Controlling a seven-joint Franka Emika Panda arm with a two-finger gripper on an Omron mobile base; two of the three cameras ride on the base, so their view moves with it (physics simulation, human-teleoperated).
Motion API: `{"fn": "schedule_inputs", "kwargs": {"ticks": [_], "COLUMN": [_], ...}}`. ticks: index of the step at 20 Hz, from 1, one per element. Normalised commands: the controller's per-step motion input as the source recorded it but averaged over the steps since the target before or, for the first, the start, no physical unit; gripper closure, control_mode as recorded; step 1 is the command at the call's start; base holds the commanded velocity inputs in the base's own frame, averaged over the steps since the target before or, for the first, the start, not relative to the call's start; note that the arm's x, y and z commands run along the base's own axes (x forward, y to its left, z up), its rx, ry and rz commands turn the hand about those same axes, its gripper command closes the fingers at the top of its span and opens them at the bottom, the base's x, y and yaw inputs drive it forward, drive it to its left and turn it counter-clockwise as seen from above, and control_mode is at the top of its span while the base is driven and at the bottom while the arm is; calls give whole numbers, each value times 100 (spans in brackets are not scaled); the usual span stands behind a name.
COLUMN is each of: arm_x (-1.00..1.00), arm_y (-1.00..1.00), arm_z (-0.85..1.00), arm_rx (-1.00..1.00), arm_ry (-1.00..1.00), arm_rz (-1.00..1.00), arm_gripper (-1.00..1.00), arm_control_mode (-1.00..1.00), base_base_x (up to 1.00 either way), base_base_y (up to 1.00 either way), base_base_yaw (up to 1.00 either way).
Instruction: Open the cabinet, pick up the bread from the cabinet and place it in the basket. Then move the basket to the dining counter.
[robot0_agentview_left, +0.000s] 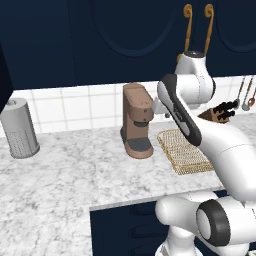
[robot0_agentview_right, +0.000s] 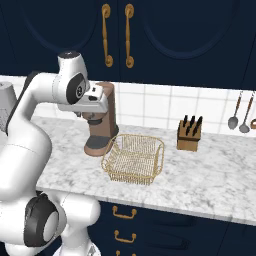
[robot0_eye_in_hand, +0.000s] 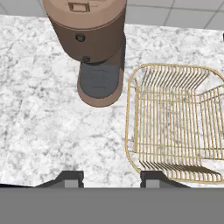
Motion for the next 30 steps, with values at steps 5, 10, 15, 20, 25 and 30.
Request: {"fn": "schedule_inputs", "kwargs": {"ticks": [5, 10, 15, 20, 25, 30], "arm_x": [-23, -54, -29, -16, 0, 0], "arm_y": [0, -2, -25, -38, -22, -12], "arm_z": [-6, 6, 52, 71, 71, 66], "arm_rx": [0, 0, 1, 0, 1, 1], "arm_ry": [3, -1, -8, -15, -33, -44], "arm_rz": [0, 0, 0, 0, 0, 0], "arm_gripper": [-100, -100, -100, -100, -100, -100], "arm_control_mode": [-100, -100, -100, -100, -100, -100], "base_base_x": [0, 0, 0, 0, 0, 0], "base_base_y": [0, 0, 0, 0, 0, 0], "base_base_yaw": [0, 0, 0, 0, 0, 0]}}
